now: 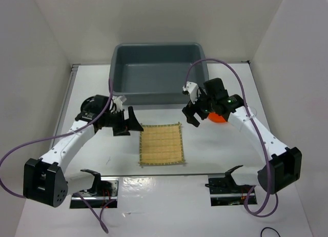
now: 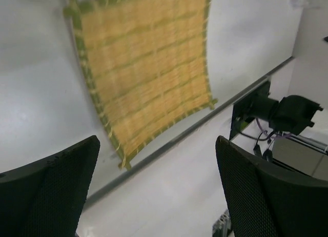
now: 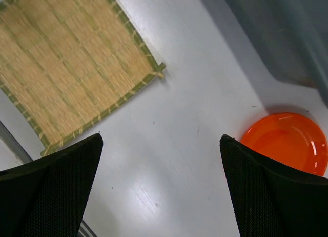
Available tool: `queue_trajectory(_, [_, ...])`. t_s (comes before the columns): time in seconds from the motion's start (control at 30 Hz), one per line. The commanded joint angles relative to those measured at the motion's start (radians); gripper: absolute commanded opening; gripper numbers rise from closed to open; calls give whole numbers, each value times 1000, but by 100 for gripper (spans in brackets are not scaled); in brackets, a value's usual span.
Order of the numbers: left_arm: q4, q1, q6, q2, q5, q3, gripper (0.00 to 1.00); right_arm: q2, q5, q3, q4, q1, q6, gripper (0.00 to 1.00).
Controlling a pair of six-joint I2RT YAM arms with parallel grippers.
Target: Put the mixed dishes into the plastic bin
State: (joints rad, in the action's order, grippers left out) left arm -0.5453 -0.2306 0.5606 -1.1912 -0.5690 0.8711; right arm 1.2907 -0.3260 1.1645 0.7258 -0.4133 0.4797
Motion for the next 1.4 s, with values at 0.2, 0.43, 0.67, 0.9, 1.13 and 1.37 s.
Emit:
queue_trajectory(0.2, [163,-70,173,42,-46,-230,100,105,-27,-12,60,-149,163,99])
queue_trajectory(0.43, [226,-79,191,-87,-5,-250,100,343,111,-12,38,-235,200,32])
queue_trajectory(0.67, [300,-79,225,-114,15,-294,100,464,120,-26,-2,-254,105,0])
queue_trajectory(0.9, [366,-79,245,-137,15,-331,100,464,102,-48,-57,-286,83,0])
queue_trajectory(1.13, [352,-79,225,-189,15,-319,100,338,104,-54,-60,-286,95,0])
queue_trajectory(1.37, [380,-79,234,-189,15,-319,100,487,102,-54,-72,-295,76,0])
